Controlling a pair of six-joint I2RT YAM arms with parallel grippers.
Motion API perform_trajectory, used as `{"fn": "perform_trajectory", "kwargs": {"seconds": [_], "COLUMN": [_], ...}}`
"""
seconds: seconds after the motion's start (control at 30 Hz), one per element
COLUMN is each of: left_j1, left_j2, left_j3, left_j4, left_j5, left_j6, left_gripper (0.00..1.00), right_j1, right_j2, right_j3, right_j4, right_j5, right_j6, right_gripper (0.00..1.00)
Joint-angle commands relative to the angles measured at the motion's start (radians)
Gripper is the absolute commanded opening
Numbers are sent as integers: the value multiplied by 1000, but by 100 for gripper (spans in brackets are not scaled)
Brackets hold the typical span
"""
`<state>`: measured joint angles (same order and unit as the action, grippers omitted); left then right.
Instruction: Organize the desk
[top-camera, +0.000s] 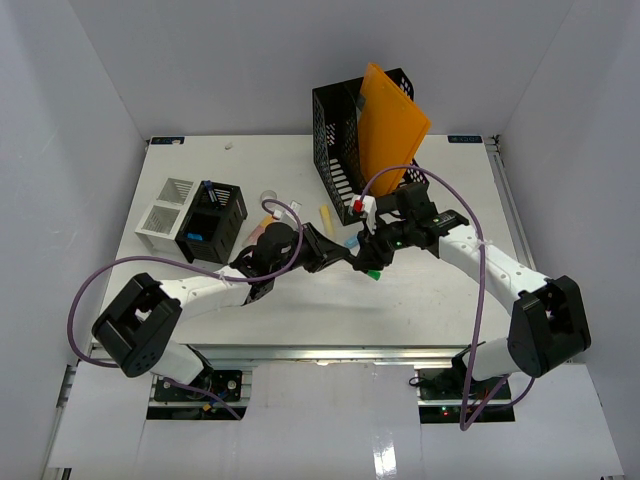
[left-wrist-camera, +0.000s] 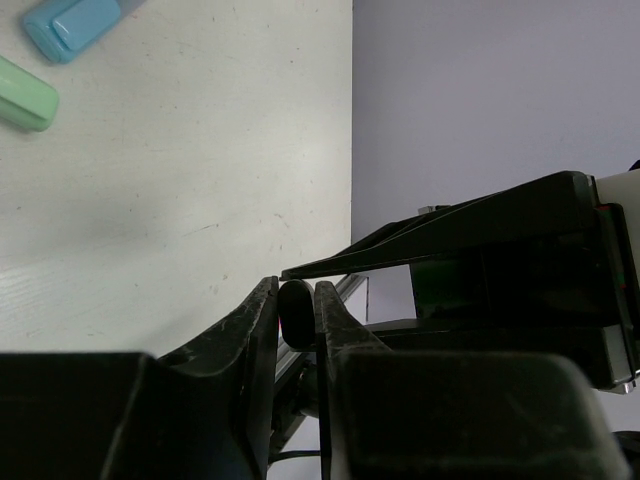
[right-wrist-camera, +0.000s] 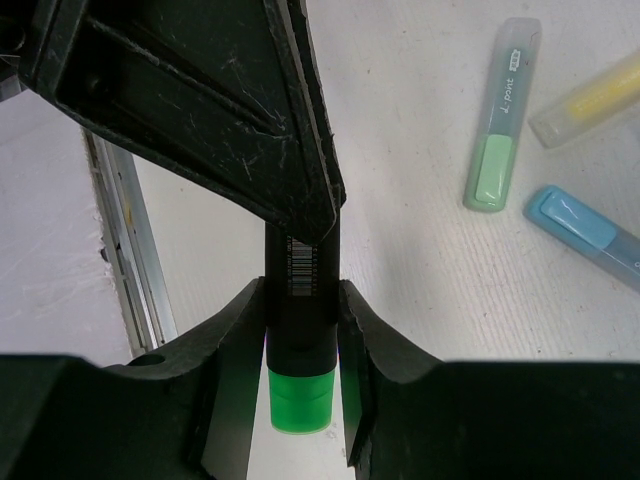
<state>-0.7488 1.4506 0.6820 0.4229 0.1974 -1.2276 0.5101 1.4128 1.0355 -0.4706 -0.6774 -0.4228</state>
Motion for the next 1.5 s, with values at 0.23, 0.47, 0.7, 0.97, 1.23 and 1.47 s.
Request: {"fn": "perform_trajectory", "kwargs": {"seconds": [0.23,0.47,0.7,0.97,1.23,1.47], "left_j1": [-8,87,297,506,647,696], "left_j2": [-71,-269,-409,-387,-305,-262], "left_j3": [23,56,231,364,415,376], "left_j4": [-99,-486,-860,-887,-851,-839], "left_j5": [-39,-250,-556,-660,-613,-497], "left_j6": [113,353,679,865,922,896], "left_gripper": [0,0,0,0,0,0], "right_j1": [-20,-119,-289,-354,-374,-389], "right_j2": [-22,-114,-181,-240,-253,-258], "right_j3": [2,-42,-149,-187,-186,-187], "right_j4": [-9,-45,-38,-34,-34,-34], "right_j5": [-69,-185,-310,-316,-307,-314], "right_j6": [-53,-173,-235,-254,-255,-254], "right_gripper": [79,90,90,90,90,90]}}
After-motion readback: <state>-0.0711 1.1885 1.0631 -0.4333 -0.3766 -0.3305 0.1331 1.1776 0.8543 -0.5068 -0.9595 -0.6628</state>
